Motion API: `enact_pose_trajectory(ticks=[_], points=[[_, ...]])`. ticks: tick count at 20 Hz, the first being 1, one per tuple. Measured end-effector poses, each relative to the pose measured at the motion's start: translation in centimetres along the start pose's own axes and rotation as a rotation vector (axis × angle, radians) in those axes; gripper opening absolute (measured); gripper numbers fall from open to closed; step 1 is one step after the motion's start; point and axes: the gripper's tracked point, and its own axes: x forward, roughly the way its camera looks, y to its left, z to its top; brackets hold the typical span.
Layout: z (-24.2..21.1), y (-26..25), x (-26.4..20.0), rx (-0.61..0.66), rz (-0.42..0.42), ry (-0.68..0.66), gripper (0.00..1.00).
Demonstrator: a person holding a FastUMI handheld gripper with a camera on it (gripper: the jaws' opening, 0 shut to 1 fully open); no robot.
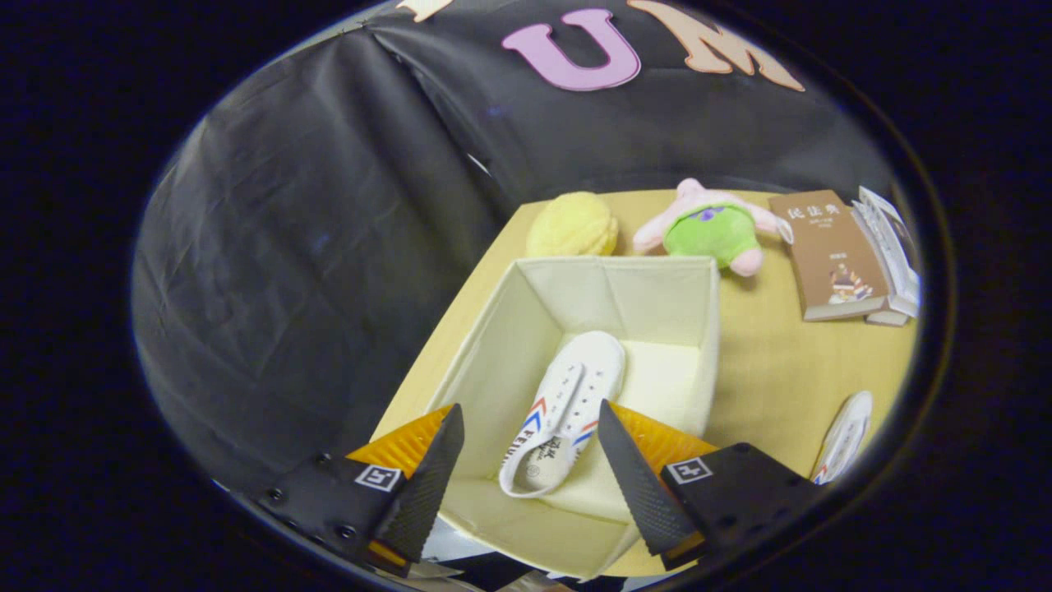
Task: Open the storage box then place both shoes into the box .Put the left shoe in first, then the right shoe, with the right side of both shoes facing outward in a uniform manner.
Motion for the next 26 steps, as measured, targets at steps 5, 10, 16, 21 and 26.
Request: enact_pose_trajectory(ticks=[5,10,16,21,26], points=[[2.0,-6.4,-5.1,-0.051,-0.09,-0.12,1.0],[1.5,-13.9,-9.1,-0.074,-0.207,-0.159,1.0],[-1.3,-23.2,-12.8,-0.024,-0.336,-0.132,1.0],[-5.7,-29.8,-14.4,-0.033,-0.433,-0.029,1.0],[-10.1,-34.5,-14.4,-0.071,-0.496,0.098,1.0]])
